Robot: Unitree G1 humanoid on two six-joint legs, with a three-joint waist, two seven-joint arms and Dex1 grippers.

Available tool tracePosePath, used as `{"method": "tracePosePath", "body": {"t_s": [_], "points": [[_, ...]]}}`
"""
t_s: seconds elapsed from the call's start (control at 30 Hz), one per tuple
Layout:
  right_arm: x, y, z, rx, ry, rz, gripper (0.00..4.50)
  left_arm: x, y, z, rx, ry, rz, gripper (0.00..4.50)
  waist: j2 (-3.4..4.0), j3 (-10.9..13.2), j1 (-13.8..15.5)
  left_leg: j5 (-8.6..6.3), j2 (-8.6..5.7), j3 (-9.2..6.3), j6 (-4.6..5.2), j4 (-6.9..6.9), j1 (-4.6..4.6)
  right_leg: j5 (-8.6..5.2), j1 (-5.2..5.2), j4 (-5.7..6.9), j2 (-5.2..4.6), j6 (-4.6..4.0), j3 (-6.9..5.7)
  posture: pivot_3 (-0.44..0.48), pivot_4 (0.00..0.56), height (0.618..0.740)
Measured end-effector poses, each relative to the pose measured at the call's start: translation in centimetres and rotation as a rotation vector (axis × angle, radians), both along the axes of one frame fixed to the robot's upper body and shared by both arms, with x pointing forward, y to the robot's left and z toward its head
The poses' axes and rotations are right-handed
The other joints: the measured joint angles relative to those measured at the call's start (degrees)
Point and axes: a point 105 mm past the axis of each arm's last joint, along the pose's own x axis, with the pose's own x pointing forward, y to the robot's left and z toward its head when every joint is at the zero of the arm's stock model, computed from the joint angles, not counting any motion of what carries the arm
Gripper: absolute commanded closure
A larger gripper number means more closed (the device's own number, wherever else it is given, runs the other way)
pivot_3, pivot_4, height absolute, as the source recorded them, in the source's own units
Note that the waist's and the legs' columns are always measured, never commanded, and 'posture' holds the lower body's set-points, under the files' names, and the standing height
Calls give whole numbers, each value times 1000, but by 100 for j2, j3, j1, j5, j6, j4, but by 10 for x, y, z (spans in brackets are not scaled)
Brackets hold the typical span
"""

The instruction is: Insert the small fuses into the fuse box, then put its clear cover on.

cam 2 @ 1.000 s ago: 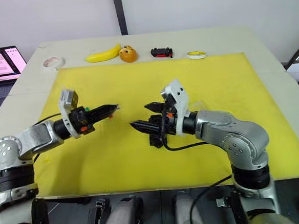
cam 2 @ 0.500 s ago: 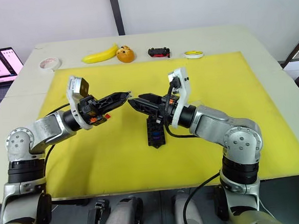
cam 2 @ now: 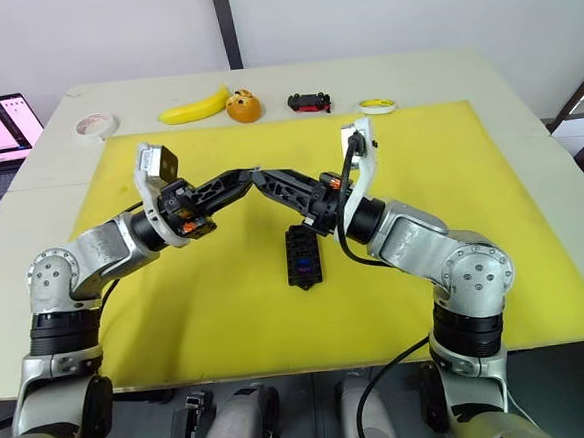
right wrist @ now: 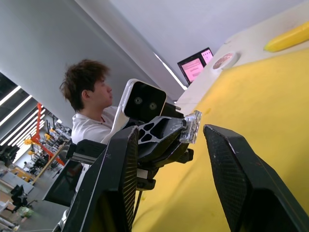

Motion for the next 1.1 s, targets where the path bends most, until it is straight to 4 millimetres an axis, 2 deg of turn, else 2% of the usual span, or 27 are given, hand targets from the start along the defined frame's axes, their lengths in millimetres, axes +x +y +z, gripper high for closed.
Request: {"method": "tracePosePath", "body": {"t_s": [0.17,0.23,0.3,0.73,0.87,1.1], "points": [[0,3,-2,-15,7,9,2255,0,-1,0,-5,0,-2,4500,0,0,0,0,0,0,0,0,0,0,0,0,2,0,-1,0,150,740],[0,1,-1,-9,6,5,2746,0,-1,0,-6,-1,-2,4500,0,0,1,0,0,1,1,0,0,0,0,0,2,0,-1,0,150,740],[0,1,0,-8,7,5,3427,-1,-1,1,-9,-2,-4,4500,0,0,1,-1,0,1,1,0,0,0,0,0,2,0,-1,0,150,740],[1,-1,3,11,18,-2,3427,-4,-2,3,-6,-18,-10,4500,0,0,3,-1,1,1,2,0,0,0,1,-1,2,0,-1,0,150,740],[2,-1,0,-5,26,-5,4463,-4,-3,3,-6,-21,-10,4500,0,0,4,-1,1,1,2,0,0,0,1,-1,2,0,-1,0,150,740],[1,-1,1,5,30,3,4463,-5,-3,4,-12,-27,-12,4500,-1,0,4,-1,1,1,3,0,0,0,1,-1,3,0,0,0,150,740]]}}
